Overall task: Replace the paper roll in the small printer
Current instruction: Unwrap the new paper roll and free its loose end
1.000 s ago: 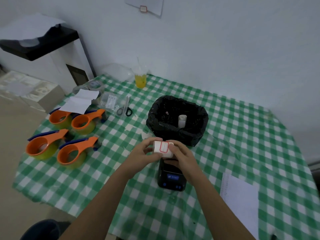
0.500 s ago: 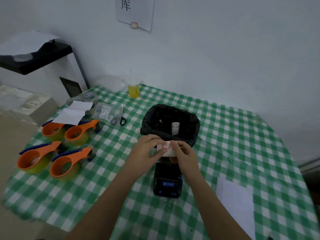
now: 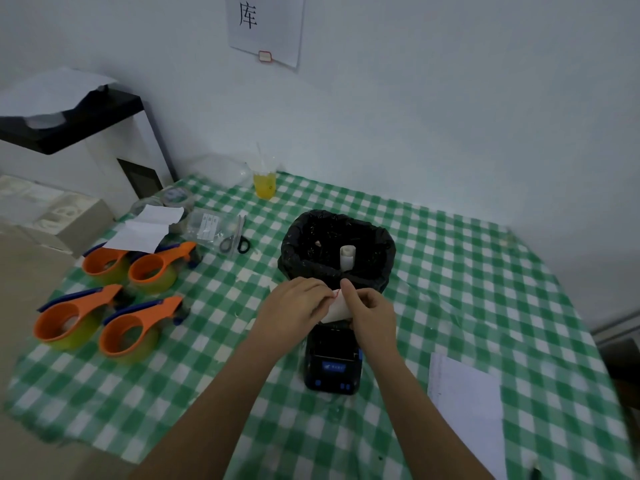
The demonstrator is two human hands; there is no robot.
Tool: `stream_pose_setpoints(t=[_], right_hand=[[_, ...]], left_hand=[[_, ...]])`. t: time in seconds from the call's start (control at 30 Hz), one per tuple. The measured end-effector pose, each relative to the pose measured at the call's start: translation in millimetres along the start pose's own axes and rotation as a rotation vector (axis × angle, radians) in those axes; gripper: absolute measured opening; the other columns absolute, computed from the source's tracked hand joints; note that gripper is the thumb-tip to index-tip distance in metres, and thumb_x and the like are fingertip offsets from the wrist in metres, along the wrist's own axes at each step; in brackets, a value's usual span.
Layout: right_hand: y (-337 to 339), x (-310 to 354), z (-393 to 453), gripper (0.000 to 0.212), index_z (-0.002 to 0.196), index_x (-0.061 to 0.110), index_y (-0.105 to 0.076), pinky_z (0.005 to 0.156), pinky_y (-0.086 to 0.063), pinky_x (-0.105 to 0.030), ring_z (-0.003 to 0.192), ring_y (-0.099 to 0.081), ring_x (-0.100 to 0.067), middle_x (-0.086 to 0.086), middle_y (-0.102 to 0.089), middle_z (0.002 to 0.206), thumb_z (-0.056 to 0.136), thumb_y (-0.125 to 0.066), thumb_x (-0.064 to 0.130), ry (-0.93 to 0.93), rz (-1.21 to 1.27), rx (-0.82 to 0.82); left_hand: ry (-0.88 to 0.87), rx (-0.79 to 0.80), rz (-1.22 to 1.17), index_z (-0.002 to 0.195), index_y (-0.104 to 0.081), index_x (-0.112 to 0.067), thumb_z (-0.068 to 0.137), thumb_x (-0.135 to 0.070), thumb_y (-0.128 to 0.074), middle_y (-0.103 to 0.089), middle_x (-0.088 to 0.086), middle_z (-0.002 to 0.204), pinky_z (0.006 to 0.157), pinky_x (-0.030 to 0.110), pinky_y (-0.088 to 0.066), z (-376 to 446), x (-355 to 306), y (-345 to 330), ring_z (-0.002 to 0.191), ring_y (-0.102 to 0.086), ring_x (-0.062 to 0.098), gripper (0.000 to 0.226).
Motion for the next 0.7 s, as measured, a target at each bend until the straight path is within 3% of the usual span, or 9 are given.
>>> stream_pose_setpoints(t=[0.37,0.53,0.63,0.7], right_hand=[[2.2,-10.3,1.8,0.046,0.071,0.006,-0.066,0.063,-0.052,-0.041,0.062,-0.056,-0.017,-0.016,-0.063,0.071,0.078,-0.064,0.052,-0.038,-0.03,0.013],[0.6,-11.6,1.4,0.045,0.072,0.006,-0.066,0.059,-0.047,-0.034,0.058,-0.053,-0.016,-0.007,-0.059,0.064,0.079,-0.064,0.051,-0.048,-0.027,0.042],[0.6,-14.2,0.3,0.045,0.076,0.003,-0.066,0.051,-0.044,-0.027,0.053,-0.051,-0.014,-0.007,-0.057,0.064,0.08,-0.064,0.048,-0.07,-0.002,0.072],[0.8,-16.7,0.6,0.042,0.079,0.003,-0.065,0.046,-0.042,-0.021,0.05,-0.05,-0.012,-0.008,-0.056,0.066,0.081,-0.065,0.045,-0.08,0.013,0.104]], left_hand=[[-0.04,-0.004,0.015,0.081,-0.071,-0.017,0.088,-0.031,-0.048,-0.073,-0.006,0.081,0.067,0.032,-0.057,-1.1,-1.0,-3.0,0.075,-0.067,0.012,0.028],[-0.009,-0.031,0.015,0.077,-0.069,-0.015,0.085,-0.028,-0.048,-0.071,-0.005,0.078,0.064,0.034,-0.056,-2.0,-0.1,-3.8,0.071,-0.065,0.014,0.026],[0.029,0.011,-0.095,0.087,-0.07,-0.015,0.088,-0.036,-0.043,-0.07,-0.005,0.09,0.072,0.031,-0.054,-3.2,2.7,-4.5,0.081,-0.063,0.013,0.034],[0.053,0.055,-0.154,0.095,-0.069,-0.019,0.089,-0.038,-0.05,-0.069,-0.007,0.098,0.077,0.027,-0.05,-4.1,7.4,-8.3,0.089,-0.061,0.011,0.028]])
Point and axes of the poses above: each hand's wrist, its own z-axis towards the middle knuckle, its own y-axis out of the back of the hand, x = y × z, the point moved 8 cm from there along z, towards the middle knuckle
